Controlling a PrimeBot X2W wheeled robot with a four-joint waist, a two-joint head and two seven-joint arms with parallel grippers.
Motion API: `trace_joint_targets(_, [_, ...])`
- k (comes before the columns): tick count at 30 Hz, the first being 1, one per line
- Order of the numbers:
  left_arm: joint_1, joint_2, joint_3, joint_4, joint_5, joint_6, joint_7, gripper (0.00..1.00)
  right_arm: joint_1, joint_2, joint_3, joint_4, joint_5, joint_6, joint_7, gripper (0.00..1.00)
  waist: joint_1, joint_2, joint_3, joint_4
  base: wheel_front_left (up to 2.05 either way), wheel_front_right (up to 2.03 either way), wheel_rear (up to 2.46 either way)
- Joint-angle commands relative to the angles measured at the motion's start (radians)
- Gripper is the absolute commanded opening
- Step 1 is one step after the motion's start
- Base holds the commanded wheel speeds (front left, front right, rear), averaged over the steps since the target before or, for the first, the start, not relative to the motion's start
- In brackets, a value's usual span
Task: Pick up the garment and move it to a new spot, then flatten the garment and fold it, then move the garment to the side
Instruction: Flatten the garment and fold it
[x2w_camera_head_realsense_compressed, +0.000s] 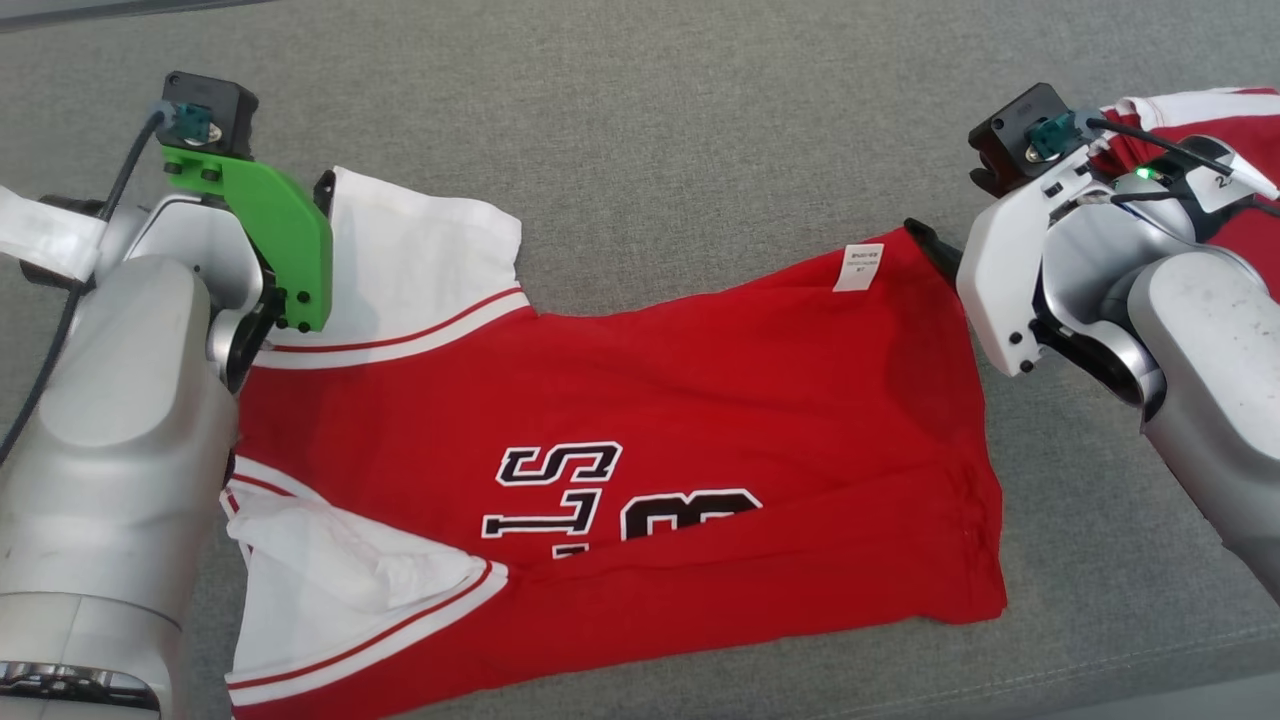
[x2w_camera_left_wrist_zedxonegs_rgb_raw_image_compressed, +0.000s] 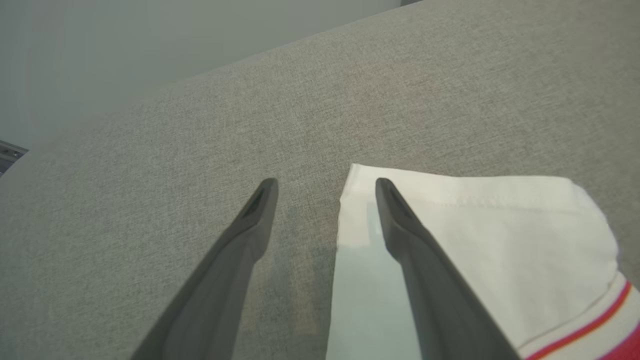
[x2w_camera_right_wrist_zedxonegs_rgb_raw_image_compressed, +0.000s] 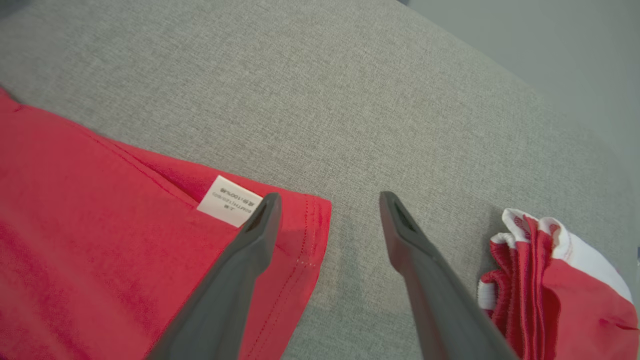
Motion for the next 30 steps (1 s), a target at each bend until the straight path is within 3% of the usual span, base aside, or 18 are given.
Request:
trace_joint_targets(1, [-0.033,0.016,-0.006,0.012,-0.007,-0.004,0.012,1.0,-0.025,-0.009,0.011,0.012,0.014,-0.001,-0.013,1.0,-0.0001,-0.0001,0.036,-0.035,0.0,0.0,0.0])
trace_joint_targets(6, [-0.073,0.039,-0.02,0.052,-0.01,-0.004,0.043,1.0,-0.069,-0.011,0.042,0.039,0.035,-0.001,-0.041,1.0,-0.0001,-0.0001,0.059,-0.047,0.0,0.0,0.0])
trace_joint_targets(20, [-0.127,0.031,-0.036,0.131,-0.026,0.012,0.099,0.99,-0.133,-0.015,0.059,0.077,0.051,-0.001,-0.087,1.0,-0.0001,-0.0001,0.114,-0.047,0.0,0.0,0.0])
trace_joint_targets(21, [-0.129,0.028,-0.04,0.135,-0.027,0.011,0.105,0.34,-0.137,-0.016,0.06,0.078,0.052,-0.001,-0.088,1.0,-0.0001,-0.0001,0.118,-0.047,0.0,0.0,0.0])
trace_joint_targets(22, [-0.134,0.027,-0.04,0.137,-0.031,0.011,0.108,0.0,-0.143,-0.018,0.059,0.079,0.054,-0.001,-0.088,1.0,-0.0001,-0.0001,0.124,-0.045,0.0,0.0,0.0])
trace_joint_targets(30, [-0.143,0.008,-0.016,0.13,-0.098,0.001,0.129,0.0,-0.17,-0.03,0.017,0.057,0.069,-0.001,-0.032,1.0,-0.0001,-0.0001,0.151,-0.031,0.0,0.0,0.0])
